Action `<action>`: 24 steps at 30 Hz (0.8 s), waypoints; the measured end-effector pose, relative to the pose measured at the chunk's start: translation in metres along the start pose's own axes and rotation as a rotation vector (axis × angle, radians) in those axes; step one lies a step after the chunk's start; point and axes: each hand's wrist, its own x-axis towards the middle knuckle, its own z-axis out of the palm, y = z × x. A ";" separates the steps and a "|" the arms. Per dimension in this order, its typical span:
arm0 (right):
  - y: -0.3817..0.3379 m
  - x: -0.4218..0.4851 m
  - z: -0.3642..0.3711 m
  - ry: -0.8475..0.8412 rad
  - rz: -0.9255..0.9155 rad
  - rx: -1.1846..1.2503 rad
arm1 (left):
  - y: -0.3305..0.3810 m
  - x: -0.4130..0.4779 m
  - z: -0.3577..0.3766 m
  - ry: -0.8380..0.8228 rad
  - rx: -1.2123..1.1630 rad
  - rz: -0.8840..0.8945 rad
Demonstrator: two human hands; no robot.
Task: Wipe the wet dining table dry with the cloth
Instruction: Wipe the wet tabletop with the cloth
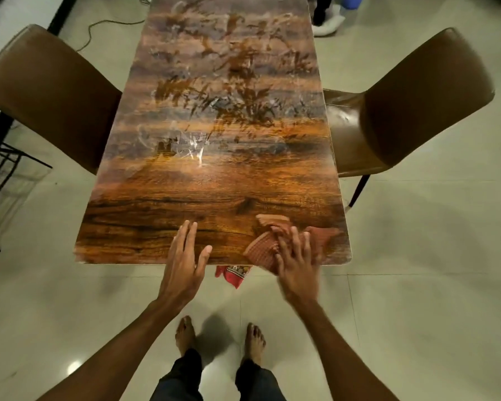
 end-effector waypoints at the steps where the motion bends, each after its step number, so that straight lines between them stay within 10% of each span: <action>1: 0.020 0.002 -0.006 0.015 0.135 0.028 | -0.004 0.000 -0.003 0.005 -0.006 0.002; 7: -0.025 -0.001 -0.006 0.048 0.322 0.099 | -0.037 0.000 -0.027 0.009 -0.081 -0.021; 16: -0.319 0.000 0.062 -0.155 -0.437 -0.002 | -0.156 0.006 -0.112 0.063 -0.108 -0.123; 24: -0.457 0.033 0.072 -0.211 -0.590 -0.050 | -0.263 0.012 -0.184 0.152 -0.082 -0.281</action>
